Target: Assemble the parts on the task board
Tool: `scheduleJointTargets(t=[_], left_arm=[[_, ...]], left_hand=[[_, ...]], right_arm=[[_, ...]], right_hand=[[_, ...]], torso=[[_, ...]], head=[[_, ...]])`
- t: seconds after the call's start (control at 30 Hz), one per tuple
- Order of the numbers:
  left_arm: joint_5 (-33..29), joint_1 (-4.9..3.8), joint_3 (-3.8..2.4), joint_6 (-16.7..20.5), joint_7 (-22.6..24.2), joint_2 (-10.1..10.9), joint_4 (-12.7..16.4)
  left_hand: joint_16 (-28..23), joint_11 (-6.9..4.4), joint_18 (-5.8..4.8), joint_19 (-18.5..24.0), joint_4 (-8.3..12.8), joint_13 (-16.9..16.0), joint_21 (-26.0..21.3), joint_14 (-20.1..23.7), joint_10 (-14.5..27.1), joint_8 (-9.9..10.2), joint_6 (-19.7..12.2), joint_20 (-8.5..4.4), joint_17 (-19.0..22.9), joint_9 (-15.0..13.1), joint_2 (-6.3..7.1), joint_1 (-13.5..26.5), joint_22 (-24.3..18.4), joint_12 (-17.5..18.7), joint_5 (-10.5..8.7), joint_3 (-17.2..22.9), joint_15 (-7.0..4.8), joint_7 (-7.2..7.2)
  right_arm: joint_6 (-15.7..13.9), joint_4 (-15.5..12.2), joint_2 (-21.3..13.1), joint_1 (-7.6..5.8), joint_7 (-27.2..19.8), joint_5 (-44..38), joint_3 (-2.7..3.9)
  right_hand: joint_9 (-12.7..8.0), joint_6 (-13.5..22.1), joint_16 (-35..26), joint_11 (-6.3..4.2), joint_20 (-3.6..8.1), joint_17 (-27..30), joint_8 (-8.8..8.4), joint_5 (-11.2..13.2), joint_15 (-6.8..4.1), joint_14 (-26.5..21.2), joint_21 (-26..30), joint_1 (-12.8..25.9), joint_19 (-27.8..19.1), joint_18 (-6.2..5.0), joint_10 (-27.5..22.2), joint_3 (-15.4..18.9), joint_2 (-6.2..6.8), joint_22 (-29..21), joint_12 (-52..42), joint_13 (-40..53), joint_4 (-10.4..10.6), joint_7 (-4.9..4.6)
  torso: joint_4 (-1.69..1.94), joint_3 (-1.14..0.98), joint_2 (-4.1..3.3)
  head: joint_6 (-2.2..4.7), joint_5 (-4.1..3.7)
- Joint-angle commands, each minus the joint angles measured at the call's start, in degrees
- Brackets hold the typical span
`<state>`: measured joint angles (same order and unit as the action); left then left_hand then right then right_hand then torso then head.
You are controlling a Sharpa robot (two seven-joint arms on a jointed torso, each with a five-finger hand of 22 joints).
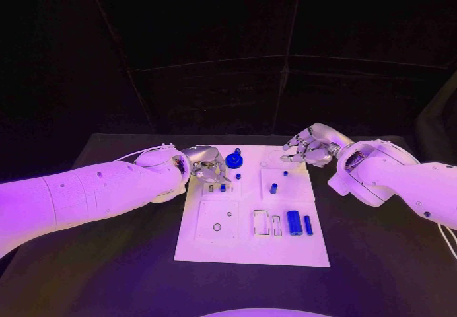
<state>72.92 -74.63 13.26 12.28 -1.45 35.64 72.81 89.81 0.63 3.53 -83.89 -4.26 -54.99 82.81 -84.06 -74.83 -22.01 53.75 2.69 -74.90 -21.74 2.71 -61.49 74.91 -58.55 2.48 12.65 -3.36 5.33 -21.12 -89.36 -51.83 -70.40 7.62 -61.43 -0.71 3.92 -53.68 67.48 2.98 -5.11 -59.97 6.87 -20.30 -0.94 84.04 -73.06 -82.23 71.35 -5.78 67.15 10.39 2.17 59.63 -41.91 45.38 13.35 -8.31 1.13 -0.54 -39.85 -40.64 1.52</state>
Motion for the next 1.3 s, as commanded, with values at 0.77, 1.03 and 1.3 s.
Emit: scheduleJointTargets(t=[0.77,1.03,1.3], left_arm=[[-12.82,-3.53,-3.28,-17.19,-7.77,3.82,-0.32],[-13.16,-6.29,-3.69,-28.21,-14.57,1.16,-4.52],[-9.97,-6.73,-3.72,-33.0,-21.36,-3.19,-10.07]], left_hand=[[0.19,-0.24,-0.33,-0.06,-5.28,-0.87,-2.4,-5.94,-0.11,0.14,1.82,0.19,-15.1,0.22,-1.07,3.75,1.63,-1.13,0.21,-6.13,0.05,-0.51],[0.19,-1.29,-0.07,0.43,-9.7,-2.38,-3.42,-5.94,-0.15,-3.74,2.76,-0.68,-15.1,-2.54,-1.83,3.02,0.61,-2.76,0.18,-11.51,-0.74,-1.63],[0.19,-1.1,-0.02,0.58,-10.34,-1.97,-3.81,-5.94,0.36,-4.56,1.52,-0.62,-15.1,-3.47,-2.37,1.27,0.24,-2.41,0.23,-13.04,-0.75,-1.53]], right_arm=[[0.44,0.39,-0.01,-0.1,-0.3,0.41,0.03],[0.52,0.63,0.39,-0.1,-0.24,0.41,0.03],[0.53,0.76,0.61,-0.1,-0.17,0.41,0.02]], right_hand=[[0.01,0.46,-0.29,0.17,-0.06,-0.06,0.36,-0.23,-0.24,0.07,0.24,0.53,-0.19,-0.55,-0.1,0.28,-0.11,0.03,-0.45,0.07,0.33,0.08],[0.01,0.46,-0.28,0.17,-0.06,-0.07,0.36,-0.22,-0.24,0.08,0.24,0.55,-0.18,-0.55,-0.1,0.28,-0.11,0.04,-0.47,0.08,0.35,0.08],[0.01,0.46,-0.28,0.17,-0.06,-0.07,0.36,-0.22,-0.24,0.08,0.24,0.55,-0.18,-0.55,-0.1,0.28,-0.11,0.04,-0.47,0.08,0.35,0.08]], torso=[[-0.04,-0.05,0.01],[-0.13,0.02,-0.14],[0.0,-0.04,-0.05]], head=[[0.82,0.37],[1.0,0.33],[0.95,0.58]])
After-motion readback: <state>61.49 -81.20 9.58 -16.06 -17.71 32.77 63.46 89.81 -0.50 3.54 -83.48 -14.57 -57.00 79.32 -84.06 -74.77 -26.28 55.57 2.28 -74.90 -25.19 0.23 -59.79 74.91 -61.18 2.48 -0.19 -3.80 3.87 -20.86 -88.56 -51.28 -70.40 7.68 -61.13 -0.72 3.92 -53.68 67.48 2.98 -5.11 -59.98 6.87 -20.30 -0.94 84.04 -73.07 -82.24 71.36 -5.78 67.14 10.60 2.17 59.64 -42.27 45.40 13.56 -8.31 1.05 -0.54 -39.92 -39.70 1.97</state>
